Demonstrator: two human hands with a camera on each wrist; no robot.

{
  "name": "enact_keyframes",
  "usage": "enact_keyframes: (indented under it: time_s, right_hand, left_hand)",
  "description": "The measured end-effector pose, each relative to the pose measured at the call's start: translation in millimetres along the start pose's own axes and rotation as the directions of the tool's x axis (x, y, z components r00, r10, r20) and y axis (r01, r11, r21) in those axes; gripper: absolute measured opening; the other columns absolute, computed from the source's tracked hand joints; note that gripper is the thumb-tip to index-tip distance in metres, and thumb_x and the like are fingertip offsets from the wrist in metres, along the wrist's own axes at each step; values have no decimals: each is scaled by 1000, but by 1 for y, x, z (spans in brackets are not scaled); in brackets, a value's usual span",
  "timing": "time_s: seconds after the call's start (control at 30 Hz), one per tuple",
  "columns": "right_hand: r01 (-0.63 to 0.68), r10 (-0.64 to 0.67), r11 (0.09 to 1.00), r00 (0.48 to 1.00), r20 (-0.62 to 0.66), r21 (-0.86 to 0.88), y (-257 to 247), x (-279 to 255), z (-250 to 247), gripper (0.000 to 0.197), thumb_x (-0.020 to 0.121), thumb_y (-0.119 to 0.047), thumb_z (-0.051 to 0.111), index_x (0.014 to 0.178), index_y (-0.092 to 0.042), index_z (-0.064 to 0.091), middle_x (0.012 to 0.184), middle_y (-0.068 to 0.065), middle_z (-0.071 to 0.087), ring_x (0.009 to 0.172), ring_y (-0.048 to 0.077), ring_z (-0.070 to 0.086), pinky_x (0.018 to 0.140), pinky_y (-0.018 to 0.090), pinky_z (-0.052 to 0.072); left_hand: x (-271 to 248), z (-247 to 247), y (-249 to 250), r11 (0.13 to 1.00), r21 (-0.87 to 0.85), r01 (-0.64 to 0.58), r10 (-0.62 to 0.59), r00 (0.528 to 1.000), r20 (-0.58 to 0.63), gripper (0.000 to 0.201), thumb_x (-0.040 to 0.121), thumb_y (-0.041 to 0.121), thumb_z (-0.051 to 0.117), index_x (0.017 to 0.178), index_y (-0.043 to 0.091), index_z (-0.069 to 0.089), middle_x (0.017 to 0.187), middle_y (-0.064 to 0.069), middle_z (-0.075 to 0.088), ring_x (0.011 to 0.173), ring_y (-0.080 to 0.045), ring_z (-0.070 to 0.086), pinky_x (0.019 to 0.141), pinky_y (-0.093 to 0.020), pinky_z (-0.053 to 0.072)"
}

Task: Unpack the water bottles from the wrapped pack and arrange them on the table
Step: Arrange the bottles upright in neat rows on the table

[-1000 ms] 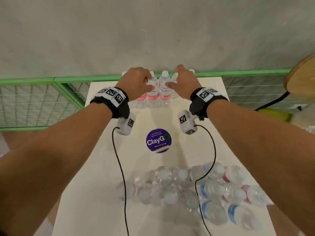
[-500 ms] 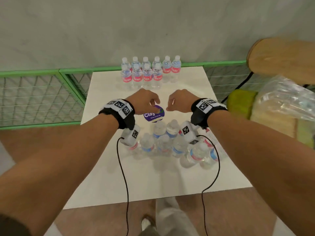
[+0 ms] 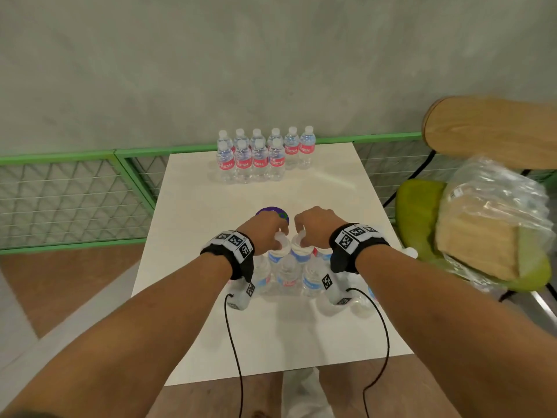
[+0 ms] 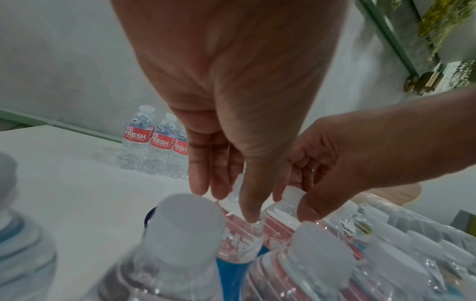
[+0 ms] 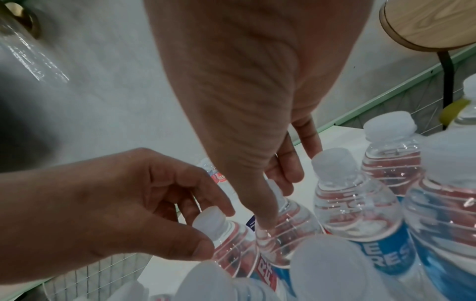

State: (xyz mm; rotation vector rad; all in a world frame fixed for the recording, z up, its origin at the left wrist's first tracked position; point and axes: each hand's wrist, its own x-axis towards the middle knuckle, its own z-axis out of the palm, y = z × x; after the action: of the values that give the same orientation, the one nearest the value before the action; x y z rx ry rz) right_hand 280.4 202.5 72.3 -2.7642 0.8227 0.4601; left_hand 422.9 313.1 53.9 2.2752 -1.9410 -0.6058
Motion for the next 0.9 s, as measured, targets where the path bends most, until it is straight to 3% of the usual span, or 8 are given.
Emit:
enact_keyframes:
  time_s: [0.13, 0.27, 0.47, 0.67, 0.8, 0.9]
  right_hand:
    - [22, -22, 1000, 1000, -2, 6, 4, 5, -1, 27, 82, -27, 68, 106, -18, 60, 104, 7, 63, 84, 25, 55, 73, 34, 43]
    - [22, -21, 999, 1000, -14, 37, 12, 17, -9, 29, 81, -28, 70, 106, -17, 61, 103, 7, 62, 86, 27, 58, 72, 34, 45]
    - [10, -5, 997, 998, -69, 71, 43, 60, -43, 27, 82, -28, 68, 105, -16, 62, 104, 8, 64, 92, 29, 60, 79, 39, 52]
    - [7, -2, 1000, 987, -163, 26, 84, 129, -80, 25, 82, -31, 66, 102, -17, 59, 102, 7, 64, 93, 29, 60, 75, 37, 48]
    - [-8, 13, 1000, 981, -195, 26, 112, 180, -96, 24, 82, -30, 65, 101, -17, 60, 101, 5, 63, 91, 29, 60, 74, 36, 45]
    - [-19, 26, 999, 978, -208, 36, 128, 212, -102, 23, 81, -29, 66, 101, -18, 61, 99, 4, 65, 90, 29, 61, 77, 37, 47]
  left_hand:
    - [8, -3, 0, 1000, 4, -19, 19, 1000, 11, 23, 81, 15, 75, 103, 13, 70, 89, 3, 57, 83, -20, 56, 69, -27, 38]
    - [22, -12, -6, 1000, 20, -15, 15, 1000, 8, 20, 82, 15, 73, 101, 12, 70, 85, 3, 56, 80, -21, 56, 68, -26, 38]
    - [70, -45, -26, 999, 21, 29, -28, 999, -37, 28, 83, 19, 70, 109, 10, 69, 101, -9, 64, 92, -28, 61, 71, -31, 44]
    - [147, -80, -41, 998, 31, 47, -43, 994, -105, 21, 84, 20, 69, 102, 10, 69, 94, -5, 61, 90, -29, 62, 72, -36, 50]
    - [203, -95, -52, 994, 74, 79, -69, 989, -132, 32, 84, 18, 70, 116, 14, 67, 109, -7, 60, 97, -28, 60, 81, -39, 52]
    - [238, -100, -60, 992, 90, 88, -76, 988, -134, 33, 84, 18, 69, 116, 16, 67, 113, -6, 59, 100, -29, 61, 84, -40, 52]
